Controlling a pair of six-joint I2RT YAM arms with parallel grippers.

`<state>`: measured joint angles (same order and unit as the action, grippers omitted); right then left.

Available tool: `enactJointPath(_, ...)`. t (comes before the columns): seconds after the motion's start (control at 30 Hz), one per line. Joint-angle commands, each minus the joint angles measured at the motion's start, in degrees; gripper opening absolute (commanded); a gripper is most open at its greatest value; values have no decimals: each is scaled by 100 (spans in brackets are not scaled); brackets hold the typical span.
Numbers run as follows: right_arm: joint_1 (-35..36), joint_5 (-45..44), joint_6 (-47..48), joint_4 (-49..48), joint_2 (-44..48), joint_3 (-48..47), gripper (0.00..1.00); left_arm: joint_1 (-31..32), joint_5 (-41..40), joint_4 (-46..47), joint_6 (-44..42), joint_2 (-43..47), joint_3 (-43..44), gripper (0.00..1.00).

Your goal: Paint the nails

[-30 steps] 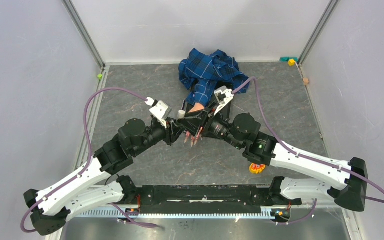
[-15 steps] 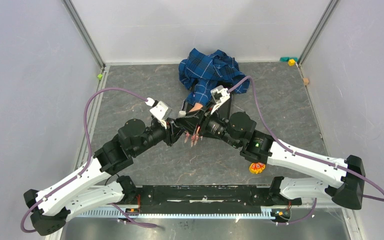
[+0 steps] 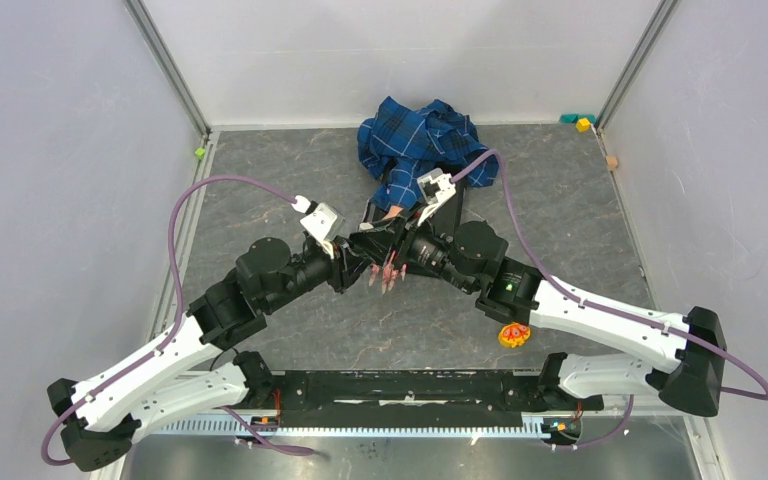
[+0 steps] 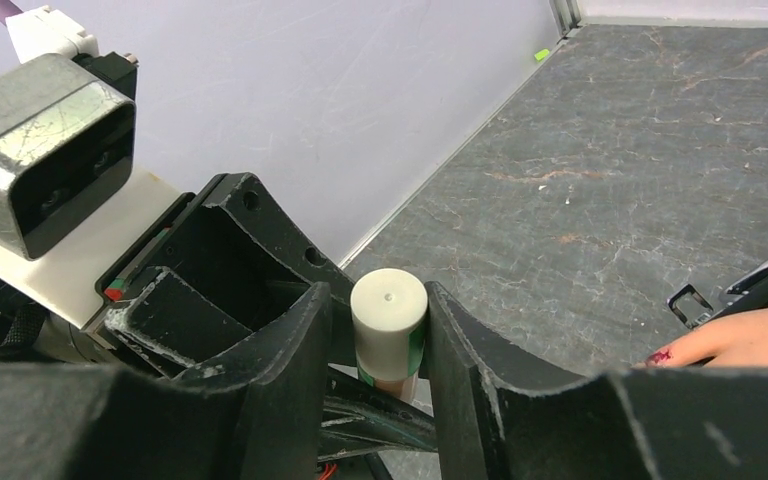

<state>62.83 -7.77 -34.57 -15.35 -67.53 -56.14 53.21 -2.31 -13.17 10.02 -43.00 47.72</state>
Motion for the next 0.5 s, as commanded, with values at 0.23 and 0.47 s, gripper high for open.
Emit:
enactJointPath(0.23,-180,842,180,-478,162,20,11,22,669,383,-24,216,124,2)
enactJointPath(0.47,-492,2268,840,-592,647,112,0,1,2064,676,-53,288,101,2)
